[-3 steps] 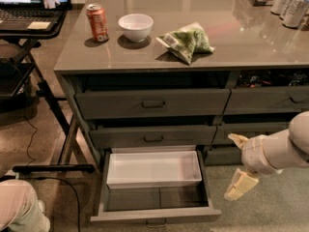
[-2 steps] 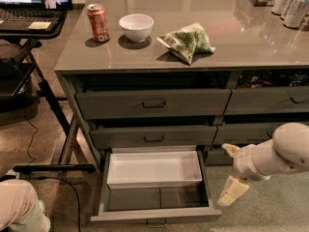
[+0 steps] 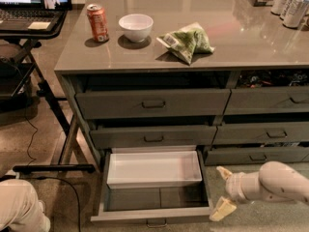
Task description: Close bottom drawer
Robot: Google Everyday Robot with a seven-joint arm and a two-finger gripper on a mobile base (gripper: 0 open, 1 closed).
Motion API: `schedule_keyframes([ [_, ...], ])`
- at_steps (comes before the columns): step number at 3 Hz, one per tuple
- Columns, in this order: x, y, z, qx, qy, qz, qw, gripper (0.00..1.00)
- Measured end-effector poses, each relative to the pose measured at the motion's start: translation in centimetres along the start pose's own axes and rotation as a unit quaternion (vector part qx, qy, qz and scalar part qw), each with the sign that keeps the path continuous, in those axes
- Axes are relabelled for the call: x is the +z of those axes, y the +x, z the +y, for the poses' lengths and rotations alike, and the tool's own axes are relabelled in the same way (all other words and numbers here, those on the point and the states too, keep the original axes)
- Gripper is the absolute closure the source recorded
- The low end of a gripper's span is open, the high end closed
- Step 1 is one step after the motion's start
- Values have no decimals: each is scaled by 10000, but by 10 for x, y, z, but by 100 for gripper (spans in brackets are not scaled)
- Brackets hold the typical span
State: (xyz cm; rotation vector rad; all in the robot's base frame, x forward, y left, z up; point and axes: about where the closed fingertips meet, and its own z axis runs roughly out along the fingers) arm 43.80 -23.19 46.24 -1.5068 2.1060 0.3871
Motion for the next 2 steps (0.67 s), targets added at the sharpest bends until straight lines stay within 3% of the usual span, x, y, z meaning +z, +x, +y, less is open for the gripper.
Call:
schedule_keyframes([
  [1, 53, 37, -2, -30, -80, -336, 9994, 0],
  [2, 121, 77, 17, 157, -650, -674, 9955, 0],
])
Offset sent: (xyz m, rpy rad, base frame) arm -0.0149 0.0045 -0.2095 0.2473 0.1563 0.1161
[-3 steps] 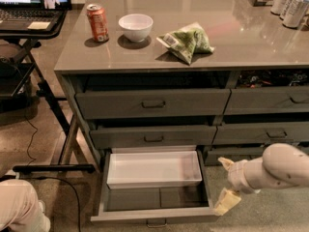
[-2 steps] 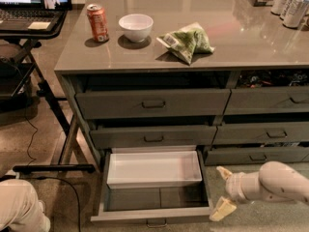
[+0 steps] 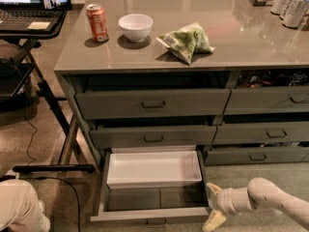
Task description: Close bottom drawer
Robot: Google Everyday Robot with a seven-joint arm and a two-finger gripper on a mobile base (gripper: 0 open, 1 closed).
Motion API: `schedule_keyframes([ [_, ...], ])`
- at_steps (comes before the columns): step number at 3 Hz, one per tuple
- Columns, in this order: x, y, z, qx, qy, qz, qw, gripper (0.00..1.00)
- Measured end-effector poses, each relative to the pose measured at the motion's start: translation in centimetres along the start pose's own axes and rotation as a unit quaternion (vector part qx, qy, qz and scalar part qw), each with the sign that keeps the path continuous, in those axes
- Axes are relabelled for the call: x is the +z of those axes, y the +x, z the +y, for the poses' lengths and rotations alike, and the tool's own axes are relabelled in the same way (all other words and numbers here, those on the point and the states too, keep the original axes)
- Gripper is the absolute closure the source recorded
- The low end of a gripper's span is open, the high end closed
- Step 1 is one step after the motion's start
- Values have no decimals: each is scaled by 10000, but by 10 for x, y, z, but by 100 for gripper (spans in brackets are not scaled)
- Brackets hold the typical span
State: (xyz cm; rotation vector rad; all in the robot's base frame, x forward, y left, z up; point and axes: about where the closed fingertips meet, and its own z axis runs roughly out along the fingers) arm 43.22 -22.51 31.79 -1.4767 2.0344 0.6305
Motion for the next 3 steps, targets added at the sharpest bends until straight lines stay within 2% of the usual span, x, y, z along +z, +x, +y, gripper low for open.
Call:
schedule_keyframes([
  [1, 0, 0, 0, -1, -1, 0, 10000, 0],
  [2, 9, 2, 5, -48, -135, -42, 9999, 0],
  [3, 32, 18, 19, 31, -371, -171, 9992, 0],
])
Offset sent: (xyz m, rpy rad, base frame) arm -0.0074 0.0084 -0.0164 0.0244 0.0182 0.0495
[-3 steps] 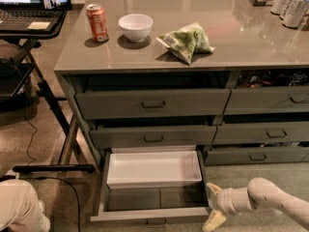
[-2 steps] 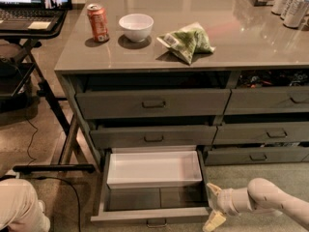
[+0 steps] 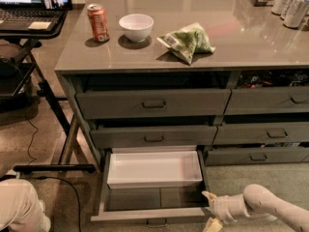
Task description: Close bottom drawer
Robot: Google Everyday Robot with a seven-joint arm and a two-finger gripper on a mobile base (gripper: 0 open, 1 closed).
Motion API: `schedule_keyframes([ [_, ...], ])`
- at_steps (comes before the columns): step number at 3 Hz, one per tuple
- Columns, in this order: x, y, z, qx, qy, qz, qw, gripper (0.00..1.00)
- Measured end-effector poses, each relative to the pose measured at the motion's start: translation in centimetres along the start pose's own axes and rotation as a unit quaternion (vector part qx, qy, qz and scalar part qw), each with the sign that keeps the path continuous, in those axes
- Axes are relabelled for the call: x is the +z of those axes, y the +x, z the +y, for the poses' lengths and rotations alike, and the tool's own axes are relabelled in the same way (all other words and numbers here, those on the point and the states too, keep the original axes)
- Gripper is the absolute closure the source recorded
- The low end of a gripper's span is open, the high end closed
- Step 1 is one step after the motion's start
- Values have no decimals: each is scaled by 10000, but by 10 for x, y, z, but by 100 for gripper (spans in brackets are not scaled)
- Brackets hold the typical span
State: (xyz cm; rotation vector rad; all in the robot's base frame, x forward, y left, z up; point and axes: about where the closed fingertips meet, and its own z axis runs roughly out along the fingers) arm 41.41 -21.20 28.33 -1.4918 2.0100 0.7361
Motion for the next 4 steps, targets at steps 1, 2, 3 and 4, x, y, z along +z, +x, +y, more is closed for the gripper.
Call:
schedule_keyframes([
  [1, 24, 11, 22, -20, -212, -110, 9997, 15],
  [2, 50, 23, 40, -19, -420, -168, 9990, 39],
  [3, 72, 37, 42, 42, -499, -163, 9986, 62],
  [4, 94, 57, 36, 37, -522, -276, 9982, 86],
])
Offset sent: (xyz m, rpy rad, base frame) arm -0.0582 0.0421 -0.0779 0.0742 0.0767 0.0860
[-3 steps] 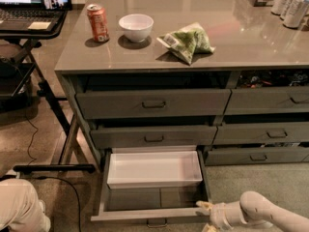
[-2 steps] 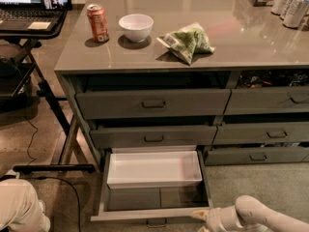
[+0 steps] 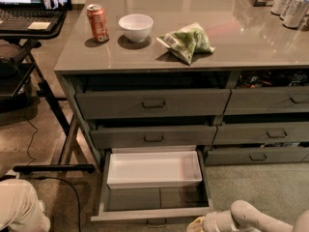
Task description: Close bottom drawer
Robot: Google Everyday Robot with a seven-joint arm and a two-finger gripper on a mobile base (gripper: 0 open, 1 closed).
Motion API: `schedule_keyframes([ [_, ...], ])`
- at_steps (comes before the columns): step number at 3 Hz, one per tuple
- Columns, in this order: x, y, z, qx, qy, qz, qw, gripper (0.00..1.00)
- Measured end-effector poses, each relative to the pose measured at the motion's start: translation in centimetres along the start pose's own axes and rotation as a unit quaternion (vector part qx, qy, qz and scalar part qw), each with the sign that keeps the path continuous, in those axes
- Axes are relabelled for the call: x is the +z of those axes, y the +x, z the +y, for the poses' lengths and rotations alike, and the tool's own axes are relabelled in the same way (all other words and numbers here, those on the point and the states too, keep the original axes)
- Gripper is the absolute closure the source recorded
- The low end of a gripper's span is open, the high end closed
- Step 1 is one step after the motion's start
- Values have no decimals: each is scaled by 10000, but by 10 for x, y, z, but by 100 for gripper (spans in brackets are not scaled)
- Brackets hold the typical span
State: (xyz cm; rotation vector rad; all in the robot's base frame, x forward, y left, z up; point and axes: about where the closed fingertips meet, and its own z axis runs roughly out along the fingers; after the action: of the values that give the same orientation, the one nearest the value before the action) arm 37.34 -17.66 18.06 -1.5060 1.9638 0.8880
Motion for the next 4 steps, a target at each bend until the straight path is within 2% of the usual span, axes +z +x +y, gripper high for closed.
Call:
schedule_keyframes([
  [1, 8, 9, -20, -197, 129, -40, 9997, 83],
  [2, 12, 9, -34, -328, 201, -47, 9993, 59],
  [3, 11, 9, -34, -330, 202, -47, 9992, 36],
  [4, 14, 1, -42, -441, 242, -31, 9987, 13],
])
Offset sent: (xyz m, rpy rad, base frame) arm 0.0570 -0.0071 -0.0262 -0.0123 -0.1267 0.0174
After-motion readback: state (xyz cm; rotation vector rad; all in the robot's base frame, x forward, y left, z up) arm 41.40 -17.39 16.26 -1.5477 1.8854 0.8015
